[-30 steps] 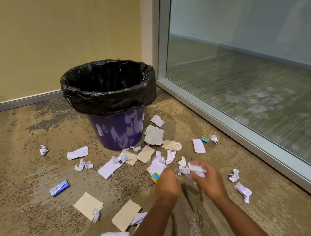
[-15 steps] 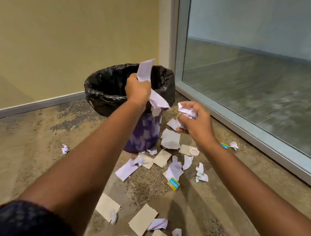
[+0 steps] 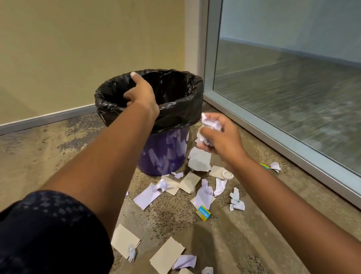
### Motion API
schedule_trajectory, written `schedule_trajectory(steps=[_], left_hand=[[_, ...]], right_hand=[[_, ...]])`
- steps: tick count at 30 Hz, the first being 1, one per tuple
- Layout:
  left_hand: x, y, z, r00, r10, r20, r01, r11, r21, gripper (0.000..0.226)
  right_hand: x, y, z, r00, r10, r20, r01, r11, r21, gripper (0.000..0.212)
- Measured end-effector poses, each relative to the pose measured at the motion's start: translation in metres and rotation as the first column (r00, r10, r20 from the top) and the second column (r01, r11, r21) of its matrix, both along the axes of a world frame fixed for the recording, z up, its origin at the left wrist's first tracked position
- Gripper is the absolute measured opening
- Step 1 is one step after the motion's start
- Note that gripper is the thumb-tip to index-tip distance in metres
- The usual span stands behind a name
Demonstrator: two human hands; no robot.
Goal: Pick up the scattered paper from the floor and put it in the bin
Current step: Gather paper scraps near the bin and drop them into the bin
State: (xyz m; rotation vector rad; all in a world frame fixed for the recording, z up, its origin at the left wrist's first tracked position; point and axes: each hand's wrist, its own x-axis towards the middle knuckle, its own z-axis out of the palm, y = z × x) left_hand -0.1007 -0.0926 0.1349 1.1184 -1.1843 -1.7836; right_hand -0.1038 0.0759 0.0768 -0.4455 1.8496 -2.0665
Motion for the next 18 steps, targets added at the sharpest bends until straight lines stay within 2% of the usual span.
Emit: schedule_trajectory(steps=[2,3,6,9,10,13,15,18], left_hand=[[0.004,0.011,-0.004,0.999,-0.003,-0.052,-0.003,0.992,-0.123,0.061],[0.012,0.019,-0.007,0.998,0.000,-0.067,-0.015,0.973,-0.232,0.055],[0.035,0.038,-0.031,0.998,0.053,-0.043,-0.068,0.832,-0.550,0.044],[0.051,0.051,-0.068,0.996,0.058,0.074,0.013,0.695,-0.719,0.044],[0.057,0.056,-0.079,0.990,0.063,0.123,0.049,0.673,-0.738,0.044],[0.071,0.071,-0.119,0.965,0.025,0.262,0.173,0.690,-0.703,0.046],[0.080,0.083,-0.143,0.922,-0.012,0.386,0.282,0.705,-0.650,0.047],[0.095,0.103,-0.172,0.810,-0.087,0.580,0.447,0.732,-0.514,0.046]], right_hand=[[-0.004,-0.010,0.018,0.999,0.005,-0.031,-0.006,1.000,-0.026,0.026],[-0.005,-0.017,0.027,0.998,0.012,-0.057,-0.014,0.999,-0.037,0.026],[-0.011,-0.043,0.056,0.989,0.046,-0.140,-0.056,0.996,-0.069,0.024],[-0.020,-0.073,0.076,0.993,0.067,-0.101,-0.076,0.993,-0.094,0.025],[-0.025,-0.082,0.080,0.996,0.085,-0.040,-0.088,0.991,-0.097,0.029],[-0.035,-0.100,0.086,0.980,0.160,0.121,-0.160,0.987,-0.008,0.047],[-0.040,-0.103,0.085,0.974,0.158,0.162,-0.167,0.985,0.044,0.059],[-0.044,-0.096,0.074,0.979,0.123,0.162,-0.125,0.992,0.000,0.063]])
